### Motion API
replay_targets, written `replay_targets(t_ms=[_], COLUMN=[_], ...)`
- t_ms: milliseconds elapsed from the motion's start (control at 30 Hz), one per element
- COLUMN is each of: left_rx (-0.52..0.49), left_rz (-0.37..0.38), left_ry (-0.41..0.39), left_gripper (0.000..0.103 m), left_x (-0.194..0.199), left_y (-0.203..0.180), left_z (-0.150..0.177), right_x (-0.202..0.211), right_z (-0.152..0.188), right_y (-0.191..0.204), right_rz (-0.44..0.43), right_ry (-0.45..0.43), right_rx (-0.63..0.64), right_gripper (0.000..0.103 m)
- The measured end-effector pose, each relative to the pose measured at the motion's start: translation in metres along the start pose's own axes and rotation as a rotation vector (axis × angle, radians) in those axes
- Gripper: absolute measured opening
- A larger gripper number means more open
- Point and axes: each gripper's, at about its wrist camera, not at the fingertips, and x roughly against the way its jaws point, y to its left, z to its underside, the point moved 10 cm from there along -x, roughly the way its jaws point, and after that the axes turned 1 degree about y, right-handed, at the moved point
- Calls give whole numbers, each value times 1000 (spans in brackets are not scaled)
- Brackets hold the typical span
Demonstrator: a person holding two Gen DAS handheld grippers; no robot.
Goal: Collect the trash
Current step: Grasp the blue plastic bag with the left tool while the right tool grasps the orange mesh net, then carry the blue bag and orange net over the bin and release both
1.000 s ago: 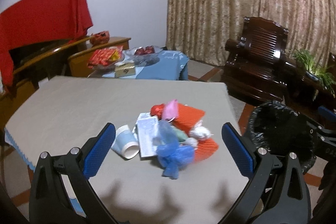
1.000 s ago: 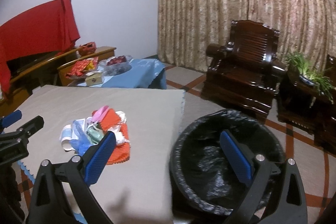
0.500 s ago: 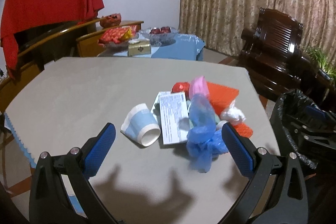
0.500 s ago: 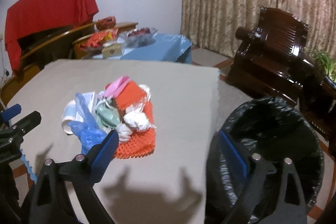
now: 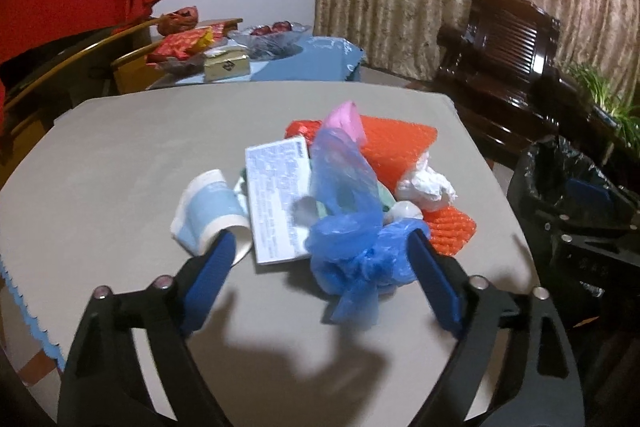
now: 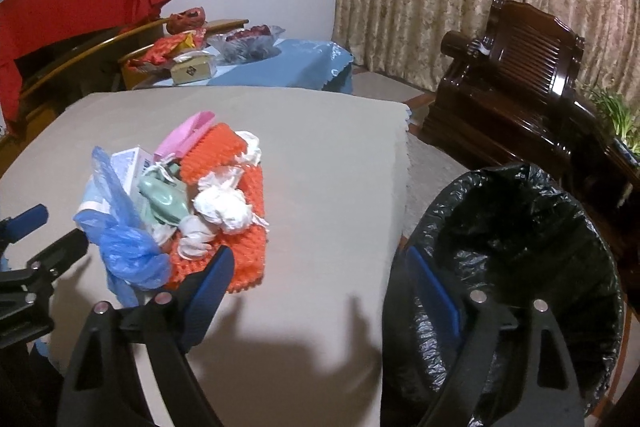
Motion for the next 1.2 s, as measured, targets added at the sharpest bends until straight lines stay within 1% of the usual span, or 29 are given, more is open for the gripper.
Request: replay_targets(t_ms=[33,67,133,167,233,333,400,500,600,767,933,967,1000,1033,1067,1100,1200], left_rx=[-1,-2,3,5,9,13,18,41,51,53,52,52,51,52,52,51,55], left_rz=[11,35,78,96,140,148,144,134,131,119,120,120,121,122,122,121,121], left_ry=[7,15,32,40,52,42,34,15,4,20,28,29,30,30,29,29,25], left_gripper=[71,67,54,50,36,26,23,20,20,20,20,20,20,20,20,20,20], left_x=[-5,-10,-18,-22,-28,-28,-26,-19,-14,-19,-21,-21,-21,-21,-21,-21,-19], left_y=[-2,-6,-11,-14,-20,-19,-18,-9,-2,3,4,4,3,3,3,3,2], left_z=[1,3,6,8,11,9,6,1,-1,3,4,4,3,4,4,4,1], right_x=[-2,-3,-6,-8,-11,-16,-18,-21,-27,-48,-74,-78,-82,-83,-82,-80,-71], right_z=[0,0,0,0,2,1,1,-4,-7,5,17,20,23,24,24,22,17], right_y=[-1,-1,0,1,4,12,17,26,33,44,48,50,54,58,61,63,63], right_rz=[2,2,2,0,-9,-34,-49,-69,-74,-82,-109,-131,-172,-214,-238,-254,-283], right_ry=[2,4,7,9,13,22,26,15,19,71,140,159,179,190,192,190,181], right_rx=[0,1,3,7,13,24,28,37,46,73,62,55,44,32,28,33,23], right_gripper=[86,85,85,85,83,78,74,72,71,69,60,51,38,32,21,16,13])
